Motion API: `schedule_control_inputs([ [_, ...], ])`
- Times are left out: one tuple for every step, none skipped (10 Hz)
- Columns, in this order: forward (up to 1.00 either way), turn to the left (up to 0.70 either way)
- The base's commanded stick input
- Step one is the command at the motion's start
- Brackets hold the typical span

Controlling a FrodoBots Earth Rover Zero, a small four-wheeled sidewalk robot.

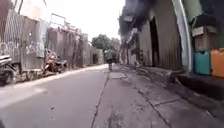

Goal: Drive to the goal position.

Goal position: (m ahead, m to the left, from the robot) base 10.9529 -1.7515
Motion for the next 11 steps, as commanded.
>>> schedule_control_inputs([
  [1.00,0.00],
  [1.00,0.00],
  [1.00,0.00],
  [1.00,0.00],
  [1.00,0.00],
  [1.00,0.00],
  [1.00,0.00],
  [1.00,0.00],
  [1.00,0.00],
  [1.00,0.00],
  [1.00,0.00],
])
